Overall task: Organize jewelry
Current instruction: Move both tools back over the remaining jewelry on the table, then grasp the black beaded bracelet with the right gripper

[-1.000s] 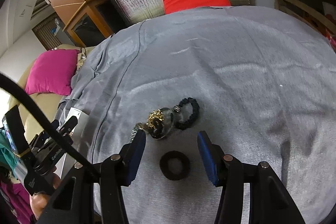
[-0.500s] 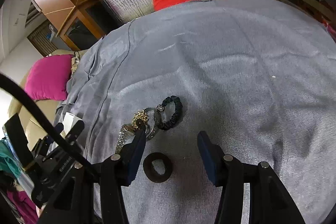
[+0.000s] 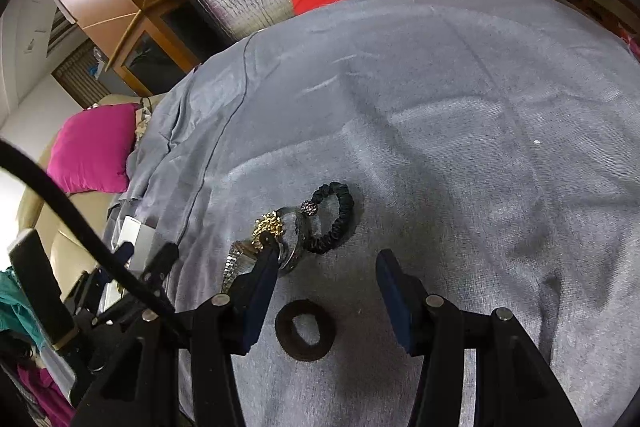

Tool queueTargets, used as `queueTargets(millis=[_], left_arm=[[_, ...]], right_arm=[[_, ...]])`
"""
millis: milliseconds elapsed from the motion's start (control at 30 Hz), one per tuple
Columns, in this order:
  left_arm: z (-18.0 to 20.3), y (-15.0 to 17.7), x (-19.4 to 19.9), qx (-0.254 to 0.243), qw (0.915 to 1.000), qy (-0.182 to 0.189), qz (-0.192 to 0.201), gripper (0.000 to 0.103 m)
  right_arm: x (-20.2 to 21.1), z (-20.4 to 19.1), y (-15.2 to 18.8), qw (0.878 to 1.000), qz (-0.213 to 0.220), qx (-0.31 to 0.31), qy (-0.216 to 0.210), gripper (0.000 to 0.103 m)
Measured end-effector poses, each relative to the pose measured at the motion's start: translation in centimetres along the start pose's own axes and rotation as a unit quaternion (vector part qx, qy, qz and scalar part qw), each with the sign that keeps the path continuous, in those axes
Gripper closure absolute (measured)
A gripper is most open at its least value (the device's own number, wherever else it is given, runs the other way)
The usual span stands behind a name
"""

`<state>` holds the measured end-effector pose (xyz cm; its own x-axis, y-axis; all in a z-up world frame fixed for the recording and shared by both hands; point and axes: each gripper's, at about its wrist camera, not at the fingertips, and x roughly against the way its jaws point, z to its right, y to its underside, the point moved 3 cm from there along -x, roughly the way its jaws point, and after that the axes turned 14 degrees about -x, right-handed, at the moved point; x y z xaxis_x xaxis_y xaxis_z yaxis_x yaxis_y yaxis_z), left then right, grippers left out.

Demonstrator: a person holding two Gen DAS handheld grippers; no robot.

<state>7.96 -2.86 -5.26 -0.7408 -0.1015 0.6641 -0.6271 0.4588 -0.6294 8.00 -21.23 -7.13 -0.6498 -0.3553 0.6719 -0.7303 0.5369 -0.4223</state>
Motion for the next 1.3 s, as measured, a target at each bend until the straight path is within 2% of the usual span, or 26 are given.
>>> queueTargets(millis=[133, 333, 467, 600, 733, 800, 900, 1000, 1167, 1300], left_arm=[[0.3, 0.7, -1.3, 0.001, 0.9963, 0.083, -0.024, 0.031], [0.6, 1.0, -1.3, -0.006, 0.9902, 0.138, -0.018, 0.032], [0.3, 1.2, -1.1, -0.01, 0.9895, 0.143, -0.015, 0.037], [0.3, 1.4, -0.7, -0.014, 0.9868, 0.161, -0.01, 0.039], [0.9, 1.3, 0.3, -0.027, 0.9809, 0.192, 0.01, 0.039], [1.4, 1.1, 0.9, -0.037, 0.978, 0.204, 0.021, 0.046], [2.7, 0.7, 1.7, -0.056, 0.9686, 0.239, 0.036, 0.057], [4.4, 0.5, 2.5, -0.079, 0.9552, 0.281, 0.048, 0.064], [7.2, 0.5, 3.4, -0.103, 0.936, 0.333, 0.045, 0.065], [9.1, 0.5, 2.7, -0.1, 0.9275, 0.36, 0.018, 0.065]], right_arm=[[-0.7, 0.6, -0.7, 1.0, 0.0, -0.02, -0.005, 0.048], [-2.3, 0.8, -1.6, 0.999, -0.013, -0.046, -0.019, 0.054], [-3.5, 1.0, -2.1, 0.998, -0.019, -0.062, -0.021, 0.057], [-5.0, 1.0, -2.6, 0.998, -0.014, -0.066, 0.002, 0.057], [-6.2, 0.8, -2.8, 0.998, -0.012, -0.061, 0.016, 0.068], [-6.5, 0.6, -2.9, 0.998, -0.008, -0.05, 0.029, 0.078], [-6.8, 0.7, -3.2, 0.998, -0.005, -0.035, 0.042, 0.093], [-6.4, 1.0, -3.5, 0.999, -0.006, -0.031, 0.036, 0.1], [-4.3, 1.6, -4.0, 0.999, 0.015, -0.024, 0.028, 0.1], [-3.8, 2.7, -4.3, 0.999, 0.006, -0.038, 0.013, 0.1]])
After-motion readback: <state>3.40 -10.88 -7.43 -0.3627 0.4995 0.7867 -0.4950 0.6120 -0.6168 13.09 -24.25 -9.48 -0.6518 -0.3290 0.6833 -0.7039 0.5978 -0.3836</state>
